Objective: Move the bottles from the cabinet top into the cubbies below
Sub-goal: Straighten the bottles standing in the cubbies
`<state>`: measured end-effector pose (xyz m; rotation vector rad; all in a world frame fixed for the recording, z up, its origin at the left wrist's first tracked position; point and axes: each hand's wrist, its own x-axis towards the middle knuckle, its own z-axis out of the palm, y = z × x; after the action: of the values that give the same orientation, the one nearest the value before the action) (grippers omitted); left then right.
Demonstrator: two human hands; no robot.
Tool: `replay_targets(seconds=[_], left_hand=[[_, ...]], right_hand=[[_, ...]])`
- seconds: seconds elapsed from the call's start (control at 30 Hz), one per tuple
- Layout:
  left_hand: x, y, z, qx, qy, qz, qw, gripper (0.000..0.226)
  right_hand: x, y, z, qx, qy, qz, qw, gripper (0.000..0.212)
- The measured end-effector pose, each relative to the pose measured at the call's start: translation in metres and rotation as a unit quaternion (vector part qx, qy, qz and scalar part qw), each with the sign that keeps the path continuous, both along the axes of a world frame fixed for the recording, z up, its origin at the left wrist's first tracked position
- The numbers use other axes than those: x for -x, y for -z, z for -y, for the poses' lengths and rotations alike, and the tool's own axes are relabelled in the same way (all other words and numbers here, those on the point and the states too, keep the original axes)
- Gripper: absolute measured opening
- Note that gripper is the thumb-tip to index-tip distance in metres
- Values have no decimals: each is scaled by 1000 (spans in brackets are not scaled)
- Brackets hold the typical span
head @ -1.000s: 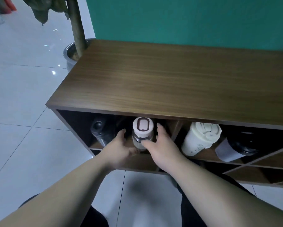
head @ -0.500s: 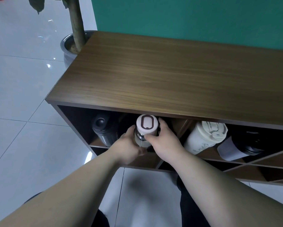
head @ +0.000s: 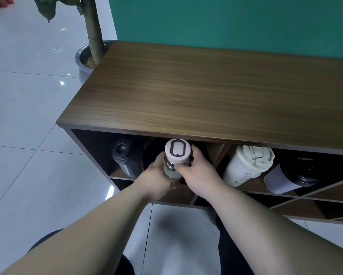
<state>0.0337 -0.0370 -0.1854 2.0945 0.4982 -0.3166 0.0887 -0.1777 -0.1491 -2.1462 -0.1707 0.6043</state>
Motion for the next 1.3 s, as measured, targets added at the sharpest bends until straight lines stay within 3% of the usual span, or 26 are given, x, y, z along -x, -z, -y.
replay_targets(seconds=[0.23,0.37,0.47,0.57,0.67,0.83,1.3], left_hand=[[27,-41,-7,-27,44,-76,996,77],[61,-69,-49,-69,71,-141,985,68],[81,-70,-76,-89,29,-166,982,71],[88,-56,-83,-14,-81,-141,987,79],[80,-39,-91,37,-132,-87,987,113],[73,-31,-101,101,-188,-15,977,121],[72,-28,-107,130,-147,6,981,110]], right_hand=[[15,-11,13,38,16,-1,999,93],[35,-16,21,24,-17,-9,1000,40],[45,-18,4,-21,-59,-46,997,41],[49,-16,-27,-54,-92,-78,991,64],[44,-10,-54,-75,-83,-101,989,80],[35,-3,-83,-69,-67,-90,991,99],[31,20,-102,-45,-116,-42,991,92]])
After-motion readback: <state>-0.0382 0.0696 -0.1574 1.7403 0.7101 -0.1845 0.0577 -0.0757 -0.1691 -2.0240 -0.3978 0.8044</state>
